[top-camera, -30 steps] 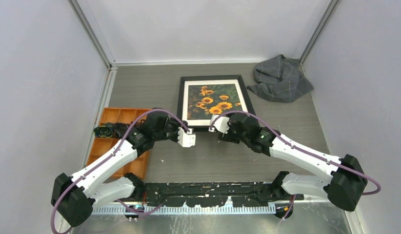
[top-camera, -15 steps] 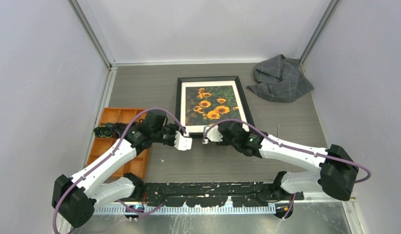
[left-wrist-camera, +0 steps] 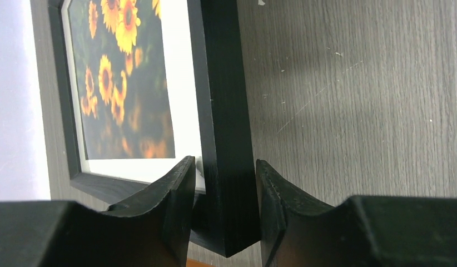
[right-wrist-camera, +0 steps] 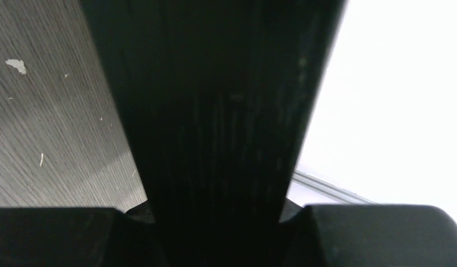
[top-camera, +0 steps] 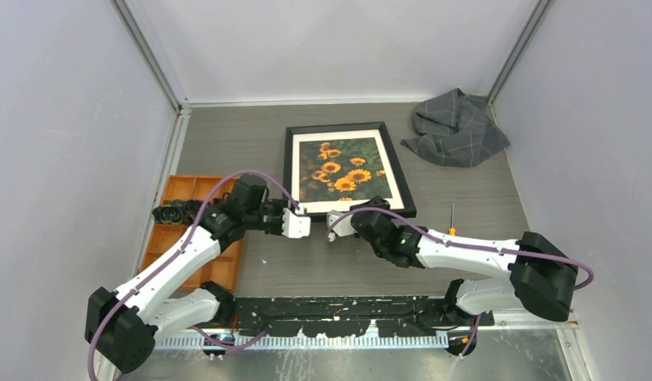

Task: Take the photo out of the frame
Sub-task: Turn over the photo frame at the center of the board.

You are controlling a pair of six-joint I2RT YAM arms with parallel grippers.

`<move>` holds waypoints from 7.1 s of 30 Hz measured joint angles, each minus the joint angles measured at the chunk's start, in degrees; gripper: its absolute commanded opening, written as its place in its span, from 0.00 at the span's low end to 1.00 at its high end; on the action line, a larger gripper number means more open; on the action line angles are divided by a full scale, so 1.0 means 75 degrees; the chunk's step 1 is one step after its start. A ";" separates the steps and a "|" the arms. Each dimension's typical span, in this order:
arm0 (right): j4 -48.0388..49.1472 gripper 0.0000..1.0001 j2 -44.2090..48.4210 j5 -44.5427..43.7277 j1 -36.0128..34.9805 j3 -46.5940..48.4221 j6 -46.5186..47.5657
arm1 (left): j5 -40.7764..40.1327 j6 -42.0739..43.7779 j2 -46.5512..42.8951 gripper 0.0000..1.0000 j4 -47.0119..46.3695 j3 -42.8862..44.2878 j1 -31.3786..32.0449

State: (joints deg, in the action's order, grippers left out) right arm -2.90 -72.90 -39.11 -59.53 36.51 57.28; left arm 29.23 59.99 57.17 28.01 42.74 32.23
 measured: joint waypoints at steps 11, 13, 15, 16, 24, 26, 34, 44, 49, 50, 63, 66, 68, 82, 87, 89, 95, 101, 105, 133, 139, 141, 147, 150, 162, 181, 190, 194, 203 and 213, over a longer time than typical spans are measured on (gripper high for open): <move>-0.1134 0.01 0.0032 0.0455 0.0408 0.0743 -0.0743 | -0.1460 -0.1792 -0.0452 1.00 -0.1597 -0.0102 -0.0347; -0.1416 0.01 0.0093 0.0565 0.0597 0.1003 -0.0982 | -0.2159 -0.1961 -0.0440 1.00 -0.2355 -0.0189 -0.0376; -0.1693 0.01 0.0204 0.0694 0.0807 0.1259 -0.1265 | -0.2847 -0.2069 -0.0402 1.00 -0.3104 -0.0259 -0.0437; -0.1769 0.01 0.0259 0.0729 0.0877 0.1338 -0.1378 | -0.3168 -0.2139 -0.0373 1.00 -0.3433 -0.0271 -0.0469; -0.2285 0.01 0.0510 0.1169 0.1370 0.1795 -0.1947 | -0.4392 -0.2632 -0.0210 1.00 -0.4450 -0.0111 -0.0586; -0.2454 0.01 0.0577 0.1402 0.1588 0.2034 -0.2142 | -0.4409 -0.2815 -0.0146 1.00 -0.4450 -0.0041 -0.0603; -0.2827 0.01 0.0790 0.2372 0.2736 0.3235 -0.3879 | -0.4278 -0.3503 0.0017 1.00 -0.4415 0.0015 -0.0746; -0.3118 0.01 0.0822 0.2605 0.3244 0.3885 -0.5260 | -0.4121 -0.3777 0.0017 1.00 -0.4418 0.0012 -0.0801; -0.3238 0.01 0.0822 0.2760 0.3512 0.4109 -0.5674 | -0.3975 -0.3850 0.0020 1.00 -0.4438 -0.0047 -0.0813; -0.3255 0.01 0.0822 0.2786 0.3558 0.4144 -0.5750 | -0.3934 -0.3885 0.0026 1.00 -0.4447 -0.0076 -0.0813; -0.4383 0.01 0.1008 0.3844 0.3885 0.4969 -0.6301 | -0.3695 -0.3949 0.0061 1.00 -0.4500 -0.0393 -0.0857; -0.4570 0.01 0.1241 0.4234 0.3943 0.4978 -0.6408 | -0.3666 -0.3952 0.0061 1.00 -0.4517 -0.0402 -0.0857; -0.4677 0.01 0.1346 0.4421 0.4013 0.5010 -0.6540 | -0.3652 -0.3955 0.0061 1.00 -0.4546 -0.0425 -0.0860; -0.5132 0.01 0.1402 0.4937 0.4619 0.5543 -0.7895 | -0.3459 -0.3978 0.0061 1.00 -0.4622 -0.0548 -0.0912; -0.5342 0.01 0.1402 0.5284 0.4855 0.5741 -0.8408 | -0.3389 -0.3981 0.0061 1.00 -0.4622 -0.0551 -0.0915; -0.5429 0.01 0.1402 0.5386 0.4922 0.5823 -0.8565 | -0.3357 -0.3981 0.0061 1.00 -0.4619 -0.0562 -0.0915; -0.5767 0.01 0.1402 0.5642 0.5050 0.6123 -0.9092 | -0.3279 -0.4004 0.0064 1.00 -0.4616 -0.0568 -0.0915; -0.5919 0.01 0.1361 0.5936 0.5289 0.6301 -0.9576 | -0.3165 -0.4013 0.0064 1.00 -0.4616 -0.0583 -0.0915; -0.5913 0.01 0.1279 0.6248 0.5622 0.6379 -1.0022 | -0.3095 -0.4013 0.0067 1.00 -0.4610 -0.0632 -0.0915; -0.5030 0.01 0.0886 0.7985 0.7886 0.5715 -1.4020 | -0.2148 -0.4331 0.0286 1.00 -0.4543 -0.0629 -0.0915; -0.4039 0.01 0.0886 0.8606 0.8122 0.4794 -1.4842 | -0.1081 -0.4383 0.0874 1.00 -0.4380 -0.0536 -0.0790; -0.3812 0.00 0.0871 0.8711 0.8186 0.4602 -1.5032 | -0.0883 -0.4371 0.1099 1.00 -0.4363 -0.0379 -0.0659; -0.3302 0.01 0.0866 0.9025 0.8218 0.4182 -1.5344 | -0.0976 -0.4051 0.1792 1.00 -0.4383 0.0478 0.0137; -0.3209 0.00 0.0790 0.9212 0.8218 0.4138 -1.5346 | -0.1507 -0.3558 0.2162 1.00 -0.4540 0.0772 0.0694; -0.2369 0.01 0.0883 1.0118 0.8218 0.3010 -1.5603 | -0.4339 -0.1387 0.4010 0.95 -0.6685 0.0463 0.2212; -0.2057 0.04 0.1160 1.0701 0.8218 0.2390 -1.5513 | -0.5409 -0.0758 0.4707 0.67 -0.8556 -0.0137 0.2605; -0.2384 0.09 0.1288 1.1095 0.8242 0.2066 -1.4857 | -0.5418 -0.1003 0.4707 0.57 -0.8582 -0.0195 0.2605; -0.2544 0.19 0.1329 1.1205 0.8262 0.1897 -1.4667 | -0.5473 -0.1078 0.4727 0.50 -0.8728 -0.0364 0.2611; -0.2416 0.52 0.1358 1.1316 0.8268 0.1638 -1.4592 | -0.5592 -0.1055 0.4826 0.40 -0.9489 -0.0813 0.2661; -0.2786 1.00 0.1422 1.1488 0.8265 0.1635 -1.3085 | -0.5840 -0.0734 0.4832 0.35 -1.0282 -0.1309 0.2643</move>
State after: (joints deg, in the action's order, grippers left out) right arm -23.79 -62.24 47.05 2.46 48.77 -40.86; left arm -14.57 54.48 93.41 -49.10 32.93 52.05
